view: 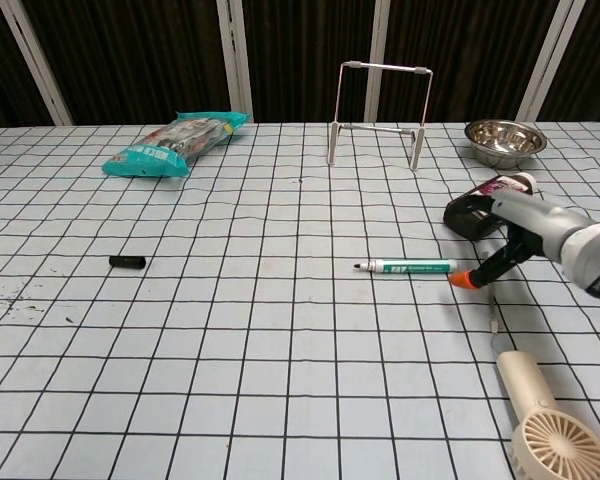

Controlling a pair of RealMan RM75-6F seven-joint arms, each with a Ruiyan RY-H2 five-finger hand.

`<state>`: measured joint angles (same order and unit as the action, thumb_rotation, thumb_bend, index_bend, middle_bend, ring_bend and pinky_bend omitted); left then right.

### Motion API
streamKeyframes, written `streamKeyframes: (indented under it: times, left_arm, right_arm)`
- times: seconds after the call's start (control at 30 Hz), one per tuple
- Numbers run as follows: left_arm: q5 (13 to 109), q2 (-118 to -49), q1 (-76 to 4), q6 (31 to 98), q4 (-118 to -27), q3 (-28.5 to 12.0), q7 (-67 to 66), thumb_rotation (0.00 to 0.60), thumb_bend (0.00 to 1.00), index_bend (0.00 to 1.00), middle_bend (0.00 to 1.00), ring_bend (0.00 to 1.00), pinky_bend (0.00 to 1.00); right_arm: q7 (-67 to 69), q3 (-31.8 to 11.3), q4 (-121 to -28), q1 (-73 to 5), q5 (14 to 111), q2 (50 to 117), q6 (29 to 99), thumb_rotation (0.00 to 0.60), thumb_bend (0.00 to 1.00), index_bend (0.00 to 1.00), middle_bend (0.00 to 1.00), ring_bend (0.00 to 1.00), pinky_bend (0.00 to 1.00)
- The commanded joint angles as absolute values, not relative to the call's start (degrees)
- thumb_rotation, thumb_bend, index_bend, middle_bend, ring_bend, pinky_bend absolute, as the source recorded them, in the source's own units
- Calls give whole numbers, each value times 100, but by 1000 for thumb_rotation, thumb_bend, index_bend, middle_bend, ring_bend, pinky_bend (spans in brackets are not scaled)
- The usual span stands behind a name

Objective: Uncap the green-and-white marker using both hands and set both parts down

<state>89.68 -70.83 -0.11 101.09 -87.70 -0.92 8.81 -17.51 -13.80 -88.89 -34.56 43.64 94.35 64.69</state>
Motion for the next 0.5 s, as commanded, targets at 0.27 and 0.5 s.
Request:
streamKeyframes:
  times: [0.27,0.5]
  left_arm:
    - [8629,-7210,241,10160,-8169,-236,1500,600,468,90,11,0,0]
    - [8435,-7281,346,10066,-7770,-312,1655,600,469,99,22,0,0]
  right_arm:
    - [-1194,-1178,-10124,-2276,5933,7766,8052,600,256,224,85,93,0]
    - [-1094,-746,-9943,-1606,6543,6888,8562,600,256,227,85,94,0]
